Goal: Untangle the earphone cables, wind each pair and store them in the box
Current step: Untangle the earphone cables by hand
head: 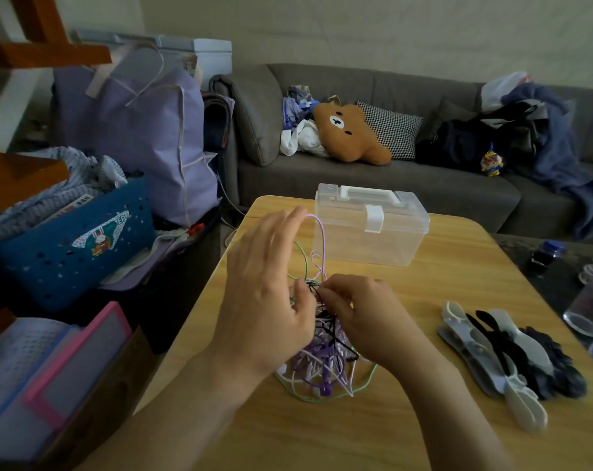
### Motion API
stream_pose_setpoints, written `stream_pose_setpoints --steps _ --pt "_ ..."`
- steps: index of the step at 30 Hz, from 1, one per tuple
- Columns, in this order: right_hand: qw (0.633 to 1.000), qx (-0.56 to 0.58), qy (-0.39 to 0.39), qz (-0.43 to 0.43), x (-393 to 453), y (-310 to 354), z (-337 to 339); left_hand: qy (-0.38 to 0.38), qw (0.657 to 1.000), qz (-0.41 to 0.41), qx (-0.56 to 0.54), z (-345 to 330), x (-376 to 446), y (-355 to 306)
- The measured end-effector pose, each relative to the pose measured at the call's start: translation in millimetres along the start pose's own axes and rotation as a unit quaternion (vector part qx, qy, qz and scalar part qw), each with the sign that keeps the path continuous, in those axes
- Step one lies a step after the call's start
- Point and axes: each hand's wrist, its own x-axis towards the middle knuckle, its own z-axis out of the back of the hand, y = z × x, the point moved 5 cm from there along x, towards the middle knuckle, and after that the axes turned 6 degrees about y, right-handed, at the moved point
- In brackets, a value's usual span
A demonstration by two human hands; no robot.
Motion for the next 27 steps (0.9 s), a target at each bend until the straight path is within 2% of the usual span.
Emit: stream_pose_setpoints --steps 4,7,9,15,18,23,27 --pt "1.0 -0.004 -0.002 0.004 -1 0 1 0.006 0.997 -0.04 0.058 1 1 -12" --pt "1.0 -0.002 -0.011 0.025 -3 5 5 0.102 0.988 -0.093 0.071 -16 -2 -4" --pt "0.999 0.001 -0.011 0.034 -4 7 6 0.145 0.984 -0.087 0.052 -27 -6 7" --pt "1.0 0.005 -0.009 0.029 -6 7 10 0.105 0.99 -0.089 0.031 -22 1 19" --pt "1.0 0.016 -0.007 0.024 -6 6 12 0.102 0.993 -0.066 0.0 -18 1 21" --pt "1.0 0.013 0.012 0.016 -7 3 10 0.184 0.977 0.023 -0.105 -22 -2 35" --pt "1.0 0.0 0.011 0.015 -7 4 9 0.138 0.975 0.037 -0.168 -12 0 33"
